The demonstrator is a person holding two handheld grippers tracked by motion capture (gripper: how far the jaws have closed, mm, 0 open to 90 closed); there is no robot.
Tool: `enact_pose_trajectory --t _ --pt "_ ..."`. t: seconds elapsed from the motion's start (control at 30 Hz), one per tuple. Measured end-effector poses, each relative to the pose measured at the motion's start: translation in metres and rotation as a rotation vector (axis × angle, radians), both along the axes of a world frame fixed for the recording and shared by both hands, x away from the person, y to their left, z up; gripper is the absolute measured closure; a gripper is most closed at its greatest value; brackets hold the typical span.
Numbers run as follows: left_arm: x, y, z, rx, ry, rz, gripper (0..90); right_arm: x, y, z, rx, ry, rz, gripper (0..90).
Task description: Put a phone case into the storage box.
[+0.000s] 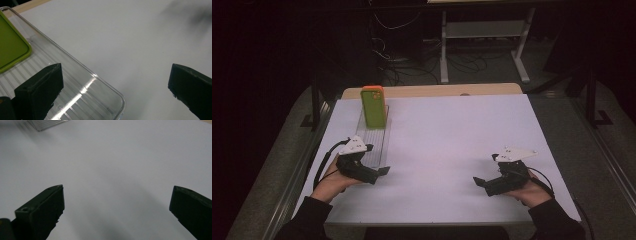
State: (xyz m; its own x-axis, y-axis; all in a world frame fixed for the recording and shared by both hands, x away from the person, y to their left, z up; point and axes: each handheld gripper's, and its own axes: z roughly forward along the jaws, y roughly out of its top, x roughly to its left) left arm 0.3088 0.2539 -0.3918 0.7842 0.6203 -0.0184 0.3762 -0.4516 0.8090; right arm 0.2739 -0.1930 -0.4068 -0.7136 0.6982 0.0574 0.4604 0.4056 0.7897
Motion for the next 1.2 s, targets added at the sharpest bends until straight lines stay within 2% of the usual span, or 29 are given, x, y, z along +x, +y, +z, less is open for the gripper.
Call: enact_pose_trajectory --t 0.13,0.3,0.47,0.6,0.63,0.83,1.2 --pt "-0.0021 -0.0003 -0.0037 0.002 0.013 -0.003 0.0 0.0002 -0.0004 0.0018 0.003 -0.003 0.002 0.0" --pt "-0.0034 -0.0001 -0.0062 -0.012 0.008 0.001 0.0 0.0 0.0006 0.004 0.006 -0.006 0.004 0.0" --pt "-0.0044 0.0017 -0.0069 -0.001 -0.001 -0.012 0.0 -0.0007 0.001 0.0063 0.013 -0.008 0.004 0.0" --pt "-0.0057 0.0016 -0.0095 -0.011 0.001 -0.006 0.0 -0.0005 0.0004 0.0069 0.014 -0.007 0.002 0.0" --pt "-0.0052 0.003 -0.0094 0.0 -0.007 -0.011 0.0 -0.0006 0.0003 0.0071 0.013 -0.006 0.001 0.0" --pt "-0.0062 0.0053 -0.0101 -0.02 -0.008 -0.003 0.0 0.0 0.0 0.006 0.014 -0.013 0.004 0.0" --pt "-0.0059 0.0063 -0.0093 -0.03 -0.009 0.003 0.0 0.0001 -0.001 0.0056 0.012 -0.014 0.003 0.0"
